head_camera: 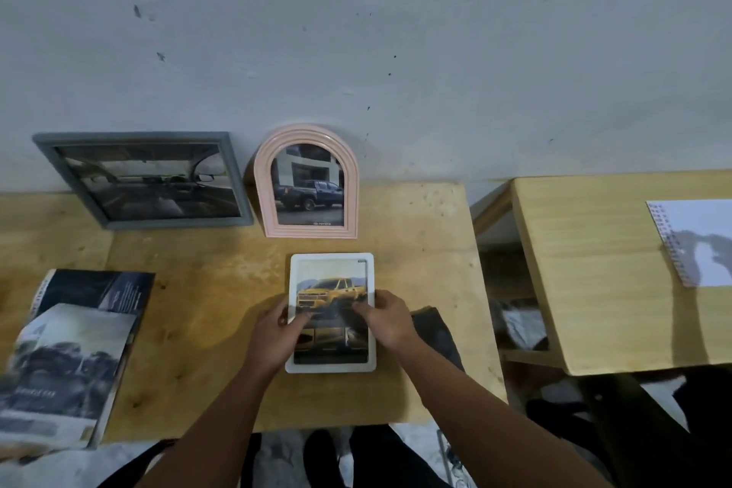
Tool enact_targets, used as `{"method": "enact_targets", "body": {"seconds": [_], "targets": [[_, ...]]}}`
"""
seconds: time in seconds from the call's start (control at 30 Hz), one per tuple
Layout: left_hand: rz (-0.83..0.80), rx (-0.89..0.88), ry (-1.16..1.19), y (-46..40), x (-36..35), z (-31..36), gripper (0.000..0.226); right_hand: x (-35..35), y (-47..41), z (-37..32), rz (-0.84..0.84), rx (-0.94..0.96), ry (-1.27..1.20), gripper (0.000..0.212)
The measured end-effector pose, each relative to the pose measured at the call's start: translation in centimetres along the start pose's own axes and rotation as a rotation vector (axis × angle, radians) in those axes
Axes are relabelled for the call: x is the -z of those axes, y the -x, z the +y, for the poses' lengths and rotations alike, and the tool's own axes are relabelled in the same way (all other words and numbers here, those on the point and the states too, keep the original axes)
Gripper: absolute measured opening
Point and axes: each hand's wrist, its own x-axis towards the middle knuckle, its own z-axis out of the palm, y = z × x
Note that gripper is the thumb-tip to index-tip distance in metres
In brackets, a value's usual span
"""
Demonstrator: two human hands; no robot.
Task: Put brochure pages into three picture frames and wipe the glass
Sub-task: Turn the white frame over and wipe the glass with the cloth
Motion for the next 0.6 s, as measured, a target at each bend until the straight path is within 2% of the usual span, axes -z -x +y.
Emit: {"method": "enact_targets", "body": {"seconds": [0.03,0.13,0.23,0.3,0.4,0.5,0.6], "targets": [[0.007,-0.015,0.021,0.2,-0.3,0.5,0.029,0.6,0.2,0.0,0.036,0.045,-0.02,0.02],[0.012,-0.064,0.043,0.1,-1.9,3.0,0.056,3.4,0.1,0.5,0.195,0.151,-0.081,0.043],[-0.069,-0.12,0.053,-0.9,-4.2,7.2,0.075,7.4,-1.1,-0.5,0.37,0.186,-0.11,0.051],[-0.096,-0.182,0.041,-1.8,-5.9,10.4,0.074,10.0,-2.5,-1.9,0.444,0.228,-0.089,0.059],[-0.063,-0.27,0.026,-3.7,-8.2,14.5,0.074,12.9,-5.1,-4.2,0.477,0.273,-0.096,0.061],[-0.054,-0.277,-0.009,-6.0,-9.7,16.9,0.081,14.9,-7.6,-6.7,0.479,0.317,-0.041,0.056],[-0.03,-0.28,-0.014,-8.0,-10.4,18.2,0.081,16.1,-9.9,-8.0,0.433,0.344,0.002,0.062]]}}
